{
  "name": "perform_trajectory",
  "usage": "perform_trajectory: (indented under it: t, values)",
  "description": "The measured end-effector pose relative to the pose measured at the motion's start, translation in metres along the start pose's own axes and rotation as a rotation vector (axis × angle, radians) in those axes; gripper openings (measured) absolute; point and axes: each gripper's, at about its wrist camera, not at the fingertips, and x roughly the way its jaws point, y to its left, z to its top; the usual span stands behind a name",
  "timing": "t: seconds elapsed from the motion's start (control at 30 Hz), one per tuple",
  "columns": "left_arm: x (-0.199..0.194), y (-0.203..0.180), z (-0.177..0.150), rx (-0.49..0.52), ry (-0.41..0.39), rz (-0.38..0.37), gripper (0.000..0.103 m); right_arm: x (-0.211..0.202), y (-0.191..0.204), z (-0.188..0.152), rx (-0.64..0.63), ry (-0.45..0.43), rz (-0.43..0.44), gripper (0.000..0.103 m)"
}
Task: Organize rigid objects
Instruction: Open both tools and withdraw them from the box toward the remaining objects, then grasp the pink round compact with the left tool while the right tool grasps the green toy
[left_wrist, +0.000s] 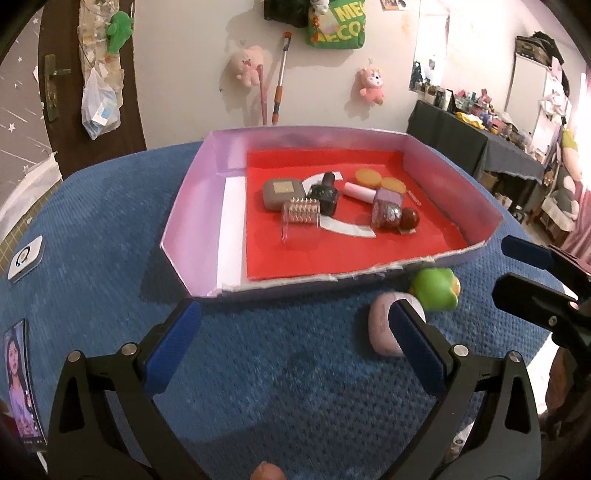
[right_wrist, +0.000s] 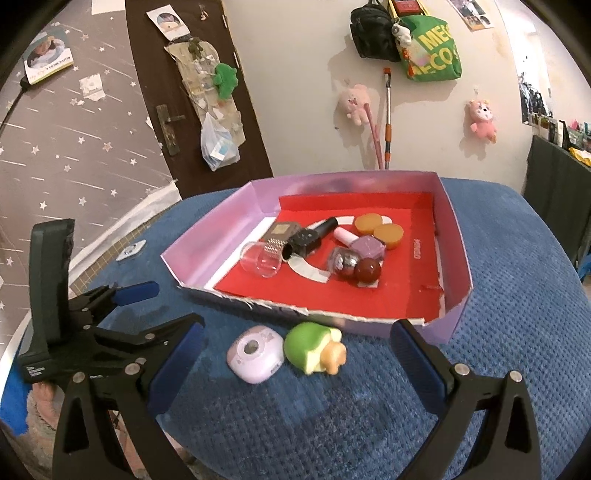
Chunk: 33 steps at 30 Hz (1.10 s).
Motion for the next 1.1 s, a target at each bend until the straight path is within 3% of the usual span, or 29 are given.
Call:
perform_trajectory:
  t: [0.27,0.6,0.73,0.93,1.1]
  values:
    - [0.005,-0.015,-0.011,0.037,0.032,-0.056,0.103,0.010,-0.008,-0.008,0.004,0.041,-0.029,0.079]
    - [0.022,-0.045,-0.020,0.091,0.066,-0.110,0.101,0.035,-0.029,-0.011,0.082,0.115,0.008,0.069]
    - [0.036,-0.045,-0.020,0.070,0.100,-0.120,0.089,0.045,-0.029,-0.011,0.103,0.136,0.033,0.068]
    - [0.042,-0.047,-0.018,0.053,0.097,-0.135,0.087,0.058,-0.029,-0.012,0.126,0.160,0.066,0.066]
    - [0.042,-0.051,-0.019,0.070,0.080,-0.135,0.078,0.063,-0.031,-0.012,0.148,0.174,0.085,0.053]
